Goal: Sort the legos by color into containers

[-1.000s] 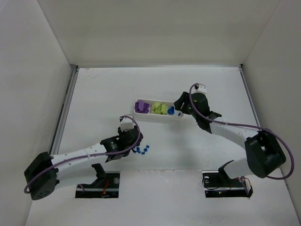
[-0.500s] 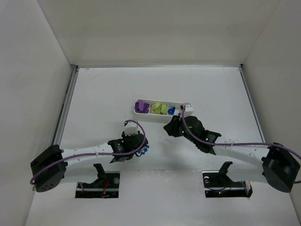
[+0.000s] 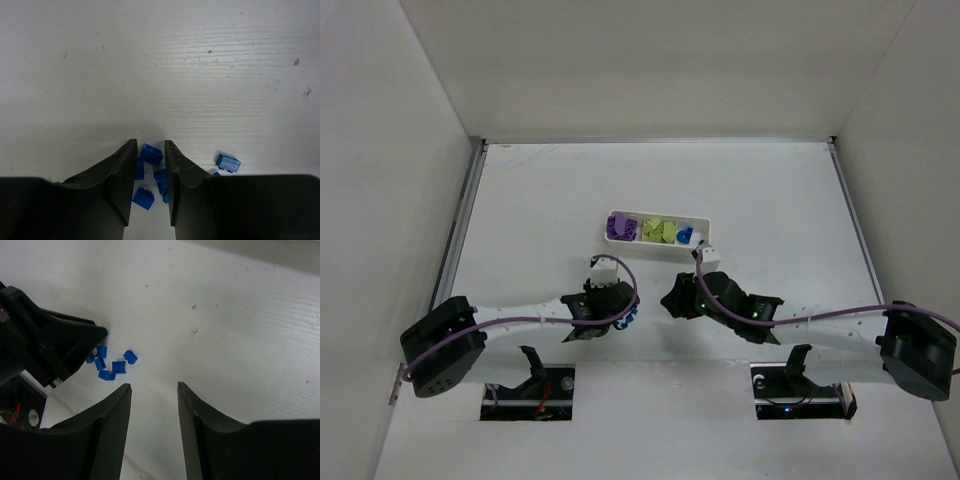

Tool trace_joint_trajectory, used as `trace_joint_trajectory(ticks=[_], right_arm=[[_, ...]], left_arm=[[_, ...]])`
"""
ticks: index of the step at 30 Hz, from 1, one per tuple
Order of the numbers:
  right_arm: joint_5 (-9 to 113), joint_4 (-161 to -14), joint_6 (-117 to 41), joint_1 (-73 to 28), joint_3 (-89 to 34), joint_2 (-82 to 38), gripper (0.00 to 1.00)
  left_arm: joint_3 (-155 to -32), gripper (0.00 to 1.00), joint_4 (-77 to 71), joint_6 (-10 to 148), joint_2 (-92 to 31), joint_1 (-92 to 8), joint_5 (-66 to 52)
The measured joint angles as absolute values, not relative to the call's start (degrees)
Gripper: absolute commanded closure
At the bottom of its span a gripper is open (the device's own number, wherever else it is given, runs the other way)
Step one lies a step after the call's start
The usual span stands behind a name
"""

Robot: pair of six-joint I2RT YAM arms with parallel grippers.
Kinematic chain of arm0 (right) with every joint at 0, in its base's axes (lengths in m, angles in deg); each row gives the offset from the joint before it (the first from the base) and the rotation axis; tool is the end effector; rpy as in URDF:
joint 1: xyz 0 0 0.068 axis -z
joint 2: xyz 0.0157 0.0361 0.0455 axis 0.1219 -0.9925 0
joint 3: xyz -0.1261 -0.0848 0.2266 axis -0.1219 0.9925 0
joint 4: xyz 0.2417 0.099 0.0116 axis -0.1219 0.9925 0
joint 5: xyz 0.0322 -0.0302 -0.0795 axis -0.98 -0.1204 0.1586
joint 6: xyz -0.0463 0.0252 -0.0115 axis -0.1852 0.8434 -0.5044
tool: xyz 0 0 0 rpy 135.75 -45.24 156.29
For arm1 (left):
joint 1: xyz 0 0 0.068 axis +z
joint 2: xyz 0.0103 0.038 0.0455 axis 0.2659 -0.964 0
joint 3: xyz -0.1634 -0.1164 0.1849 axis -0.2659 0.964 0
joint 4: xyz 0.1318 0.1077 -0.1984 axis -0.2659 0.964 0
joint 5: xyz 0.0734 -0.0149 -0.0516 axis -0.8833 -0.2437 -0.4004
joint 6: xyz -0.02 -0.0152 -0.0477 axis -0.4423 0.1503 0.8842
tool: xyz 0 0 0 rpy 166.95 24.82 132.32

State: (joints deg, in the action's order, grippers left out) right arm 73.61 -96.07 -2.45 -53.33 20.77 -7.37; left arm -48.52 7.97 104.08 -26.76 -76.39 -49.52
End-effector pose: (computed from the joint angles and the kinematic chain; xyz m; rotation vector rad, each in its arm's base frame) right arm 0.1240 0.2000 0.1908 -0.1909 2.1947 0.7941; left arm 0.1224 -0.1791 0.1548 0.0398 2.2954 -0.2113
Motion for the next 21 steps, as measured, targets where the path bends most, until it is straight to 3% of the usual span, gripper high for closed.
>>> trace_joint_trajectory(ticks=[10, 15, 21], right_arm=[[73.67, -96.07, -1.82, -59.32, 19.7, -13.2, 0.5], [73.89, -96.22, -1.6, -62.89, 16.45, -17.05, 0.5], [77.45, -97.01, -1.78, -66.95, 9.67, -25.58, 0.52]], left_arm=[[-48.52, 0.89, 6.13, 102.38, -26.76, -73.92, -49.33], [-47.86, 0.91, 5.85, 101.85, -24.11, -71.84, -48.58], [-47.67, 0.91, 5.72, 101.37, -12.59, -63.63, -45.5]])
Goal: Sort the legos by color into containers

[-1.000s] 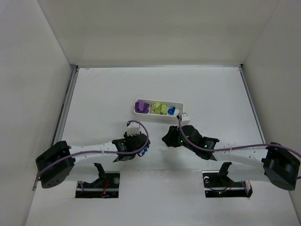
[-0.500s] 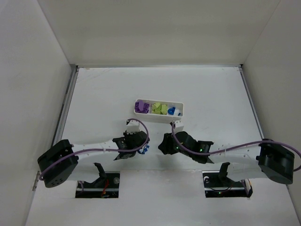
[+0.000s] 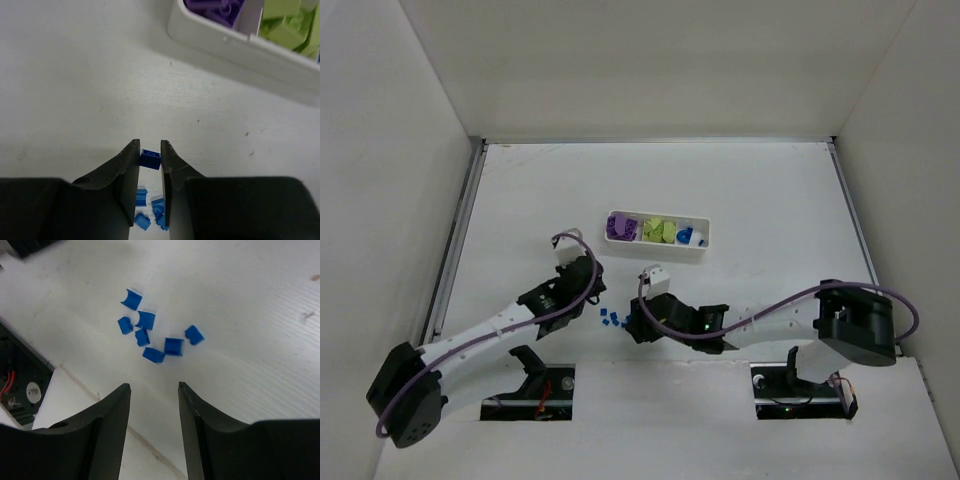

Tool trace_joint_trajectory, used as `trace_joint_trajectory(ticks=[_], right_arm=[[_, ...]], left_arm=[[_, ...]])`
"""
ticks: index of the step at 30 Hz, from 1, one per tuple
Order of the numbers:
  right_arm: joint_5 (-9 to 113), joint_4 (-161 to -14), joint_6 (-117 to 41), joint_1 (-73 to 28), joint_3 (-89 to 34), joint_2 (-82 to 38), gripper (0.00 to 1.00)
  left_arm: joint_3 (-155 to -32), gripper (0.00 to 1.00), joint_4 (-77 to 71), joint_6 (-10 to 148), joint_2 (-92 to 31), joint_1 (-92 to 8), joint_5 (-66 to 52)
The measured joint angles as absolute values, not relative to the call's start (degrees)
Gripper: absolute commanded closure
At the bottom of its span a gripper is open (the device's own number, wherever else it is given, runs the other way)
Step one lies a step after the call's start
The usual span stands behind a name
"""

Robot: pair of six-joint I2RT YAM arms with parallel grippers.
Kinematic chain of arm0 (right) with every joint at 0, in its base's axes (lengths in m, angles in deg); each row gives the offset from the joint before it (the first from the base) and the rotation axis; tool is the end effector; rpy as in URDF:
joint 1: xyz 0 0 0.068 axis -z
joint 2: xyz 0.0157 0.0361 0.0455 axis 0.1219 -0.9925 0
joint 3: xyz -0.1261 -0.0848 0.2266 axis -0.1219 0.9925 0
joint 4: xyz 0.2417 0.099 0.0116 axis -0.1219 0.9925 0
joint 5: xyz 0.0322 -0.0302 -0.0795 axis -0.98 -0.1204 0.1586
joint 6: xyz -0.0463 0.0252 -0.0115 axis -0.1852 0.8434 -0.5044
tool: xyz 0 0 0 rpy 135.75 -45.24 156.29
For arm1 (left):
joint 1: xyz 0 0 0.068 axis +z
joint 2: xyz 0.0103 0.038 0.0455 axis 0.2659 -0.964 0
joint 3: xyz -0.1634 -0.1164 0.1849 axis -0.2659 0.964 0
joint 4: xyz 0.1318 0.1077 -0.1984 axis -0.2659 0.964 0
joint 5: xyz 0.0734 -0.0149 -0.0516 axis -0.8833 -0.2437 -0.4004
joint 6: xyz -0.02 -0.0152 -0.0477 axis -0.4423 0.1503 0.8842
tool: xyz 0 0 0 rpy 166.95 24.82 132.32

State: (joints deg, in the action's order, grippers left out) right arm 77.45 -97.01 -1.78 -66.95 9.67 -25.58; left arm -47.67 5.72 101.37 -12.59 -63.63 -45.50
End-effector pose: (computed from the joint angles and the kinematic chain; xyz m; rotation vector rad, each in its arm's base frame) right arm 0.0918 0.2793 0.1750 -0.4379 2.2580 0.7749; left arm 0.1477 -0.1383 0.1991 -0.2143 2.1290 -0.3670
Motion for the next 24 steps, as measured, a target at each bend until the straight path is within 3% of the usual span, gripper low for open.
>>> trace_joint_trajectory(ticks=[10, 18, 24], right_arm=[[81.76, -94.63, -1.82, -69.97, 1.8, -35.91, 0.54], [84.08, -91.96, -1.8, -69.99, -0.93, -39.3, 0.55], [86.44, -89.71, -2.43, -69.99, -3.82, -41.86, 0.65]], left_arm=[[-47.4, 0.89, 5.61, 100.94, -1.49, -50.86, -38.66], [-47.14, 0.88, 5.43, 100.91, -0.61, -50.16, -36.19], [-47.1, 0.88, 4.6, 100.87, -0.75, -50.03, -35.62]])
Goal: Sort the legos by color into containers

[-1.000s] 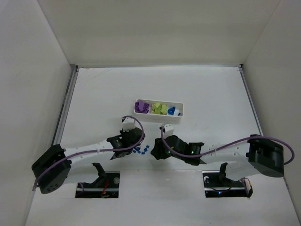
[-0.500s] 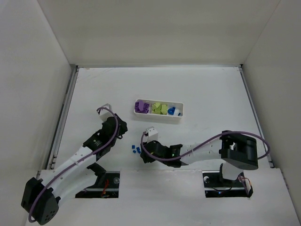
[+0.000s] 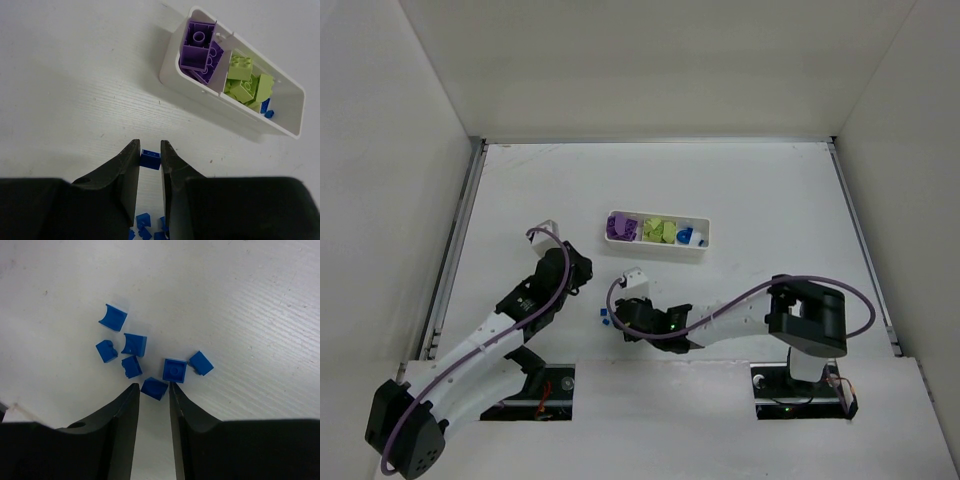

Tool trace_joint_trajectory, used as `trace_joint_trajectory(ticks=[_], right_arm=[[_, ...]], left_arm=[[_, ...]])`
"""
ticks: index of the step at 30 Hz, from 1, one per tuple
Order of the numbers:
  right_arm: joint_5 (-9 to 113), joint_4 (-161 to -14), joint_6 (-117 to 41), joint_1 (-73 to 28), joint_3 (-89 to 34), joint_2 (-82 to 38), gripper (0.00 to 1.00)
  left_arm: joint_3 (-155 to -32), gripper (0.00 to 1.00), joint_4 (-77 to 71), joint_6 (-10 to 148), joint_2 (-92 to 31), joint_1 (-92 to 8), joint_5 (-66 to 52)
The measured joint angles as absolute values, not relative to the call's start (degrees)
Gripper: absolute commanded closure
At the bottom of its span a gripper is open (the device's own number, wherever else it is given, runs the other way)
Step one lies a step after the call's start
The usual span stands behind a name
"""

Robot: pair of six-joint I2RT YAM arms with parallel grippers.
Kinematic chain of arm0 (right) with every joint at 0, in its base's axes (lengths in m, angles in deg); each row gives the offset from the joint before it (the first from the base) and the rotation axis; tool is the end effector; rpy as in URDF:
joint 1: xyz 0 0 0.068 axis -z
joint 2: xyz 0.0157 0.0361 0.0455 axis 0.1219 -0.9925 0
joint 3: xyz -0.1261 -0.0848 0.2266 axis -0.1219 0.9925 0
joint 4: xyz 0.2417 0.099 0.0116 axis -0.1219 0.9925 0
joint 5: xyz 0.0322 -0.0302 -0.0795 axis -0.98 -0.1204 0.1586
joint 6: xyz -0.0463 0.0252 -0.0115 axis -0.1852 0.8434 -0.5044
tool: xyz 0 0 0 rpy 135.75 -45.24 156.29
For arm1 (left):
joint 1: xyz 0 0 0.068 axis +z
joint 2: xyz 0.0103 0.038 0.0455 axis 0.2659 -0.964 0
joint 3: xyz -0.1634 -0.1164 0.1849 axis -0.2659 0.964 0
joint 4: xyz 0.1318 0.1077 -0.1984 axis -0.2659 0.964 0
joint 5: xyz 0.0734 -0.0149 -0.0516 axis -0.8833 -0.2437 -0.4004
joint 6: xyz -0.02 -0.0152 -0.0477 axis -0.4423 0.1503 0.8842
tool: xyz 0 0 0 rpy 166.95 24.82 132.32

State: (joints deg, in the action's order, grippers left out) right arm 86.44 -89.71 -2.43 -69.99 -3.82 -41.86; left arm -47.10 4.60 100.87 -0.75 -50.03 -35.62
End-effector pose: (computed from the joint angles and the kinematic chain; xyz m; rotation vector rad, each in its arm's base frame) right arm 0.0940 0.3348 0.1487 -0.4848 2.2866 0.4980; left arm 0.1574 -0.0935 0.2318 -0.3909 1.9732 -0.5321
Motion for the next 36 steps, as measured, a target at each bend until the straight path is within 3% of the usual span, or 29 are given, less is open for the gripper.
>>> trace_joint_trajectory(ticks=[5, 10, 17, 29, 36], right_arm=[[88.78, -88.16, -2.78, -70.01, -5.13, -42.69, 0.74], [89.5, -87.98, -2.78, -70.01, -4.91, -42.16, 0.75], [88.82, -89.49, -3.15, -69.77, 1.8, -29.36, 0.75], [89.61, -90.78, -4.44, -47.8, 15.42, -6.08, 0.75], [89.34, -90.04, -5.14, -40.11, 16.47, -2.8, 0.75]], left_arm=[[-47.01, 0.88, 4.54, 100.8, -0.75, -49.83, -35.14], [-47.01, 0.88, 4.01, 100.78, -0.81, -49.83, -34.79], [-48.13, 0.88, 0.28, 100.78, -5.36, -51.67, -33.79], [-64.23, 0.87, -14.85, 99.54, -31.67, -62.16, -31.67], [-75.67, 0.85, -20.07, 98.99, -48.28, -62.95, -29.55]])
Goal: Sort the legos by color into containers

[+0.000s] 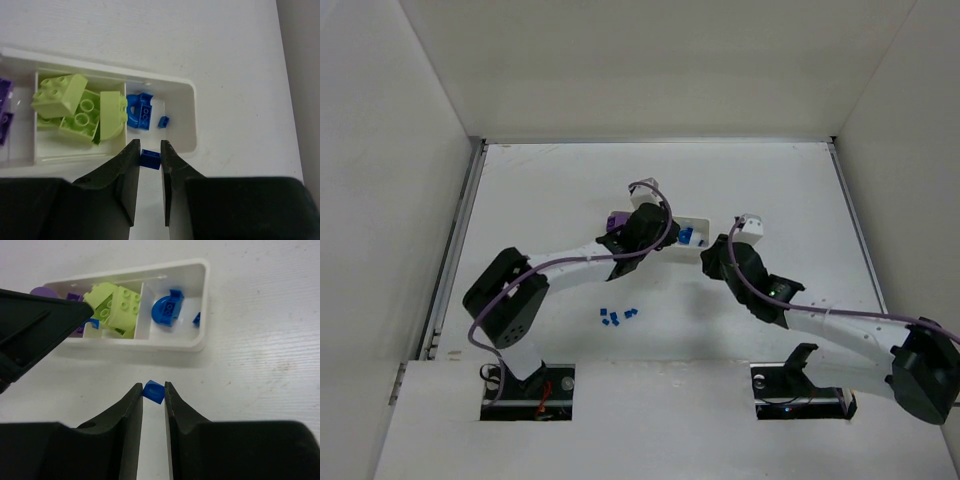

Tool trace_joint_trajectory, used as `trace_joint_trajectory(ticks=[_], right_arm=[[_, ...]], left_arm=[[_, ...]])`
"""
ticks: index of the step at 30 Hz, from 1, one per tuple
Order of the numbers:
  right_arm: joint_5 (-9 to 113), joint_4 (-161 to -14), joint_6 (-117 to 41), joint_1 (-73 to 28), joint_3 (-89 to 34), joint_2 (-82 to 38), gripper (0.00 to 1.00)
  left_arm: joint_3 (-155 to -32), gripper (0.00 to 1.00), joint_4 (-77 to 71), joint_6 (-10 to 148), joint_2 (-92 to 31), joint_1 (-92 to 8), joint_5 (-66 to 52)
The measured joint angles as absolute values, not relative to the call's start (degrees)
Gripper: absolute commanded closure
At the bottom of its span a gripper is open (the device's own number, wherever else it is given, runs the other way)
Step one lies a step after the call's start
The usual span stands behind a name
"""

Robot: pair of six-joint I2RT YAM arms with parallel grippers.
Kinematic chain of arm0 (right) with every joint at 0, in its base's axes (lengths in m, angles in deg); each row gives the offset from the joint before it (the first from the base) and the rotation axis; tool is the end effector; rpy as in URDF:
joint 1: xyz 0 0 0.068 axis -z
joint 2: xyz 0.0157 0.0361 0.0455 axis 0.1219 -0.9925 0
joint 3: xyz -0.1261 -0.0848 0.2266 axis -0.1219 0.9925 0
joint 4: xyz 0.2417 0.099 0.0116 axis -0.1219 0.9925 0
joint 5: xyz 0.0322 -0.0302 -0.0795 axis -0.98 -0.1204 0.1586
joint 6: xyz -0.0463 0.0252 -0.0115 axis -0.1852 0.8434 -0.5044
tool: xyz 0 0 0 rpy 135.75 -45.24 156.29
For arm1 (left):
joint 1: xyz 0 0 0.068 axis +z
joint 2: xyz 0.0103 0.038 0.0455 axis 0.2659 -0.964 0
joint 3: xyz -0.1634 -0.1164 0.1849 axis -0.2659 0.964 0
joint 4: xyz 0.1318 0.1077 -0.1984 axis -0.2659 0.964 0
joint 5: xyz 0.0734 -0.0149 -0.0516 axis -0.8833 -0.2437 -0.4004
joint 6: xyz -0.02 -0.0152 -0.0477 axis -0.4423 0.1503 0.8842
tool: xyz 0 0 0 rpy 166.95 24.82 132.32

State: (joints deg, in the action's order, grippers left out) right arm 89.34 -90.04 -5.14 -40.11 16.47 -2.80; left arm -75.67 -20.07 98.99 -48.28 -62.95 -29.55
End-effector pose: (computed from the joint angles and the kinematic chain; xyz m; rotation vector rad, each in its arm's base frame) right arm 0.1694 0.1562 0.2244 0.1881 2.0113 0.4277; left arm 0.2529 -0.2631 0.2375 -0.0811 1.9753 -0.8142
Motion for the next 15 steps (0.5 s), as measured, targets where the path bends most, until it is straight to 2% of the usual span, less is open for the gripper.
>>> trace_joint_trajectory(ticks=[4, 9, 12, 15], right_arm=[[88.78, -89.97, -5.75, -37.68, 16.45, -2.84, 0.75], [87.05, -90.67, -6.52, -34.45, 16.23, -4.64, 0.75], [85.74, -92.0, -7.02, -32.7, 15.31, -7.67, 0.75], [84.21, -93.62, -7.52, -31.59, 13.28, -11.78, 0.75]], left_arm=[[-81.13, 0.75, -20.71, 98.77, -55.17, -62.95, -28.48], [-84.02, 0.62, -20.69, 98.23, -57.79, -62.86, -27.43], [-84.32, 0.62, -20.88, 97.92, -57.57, -62.4, -27.25], [-83.73, 0.66, -20.77, 97.61, -56.13, -61.38, -27.25]])
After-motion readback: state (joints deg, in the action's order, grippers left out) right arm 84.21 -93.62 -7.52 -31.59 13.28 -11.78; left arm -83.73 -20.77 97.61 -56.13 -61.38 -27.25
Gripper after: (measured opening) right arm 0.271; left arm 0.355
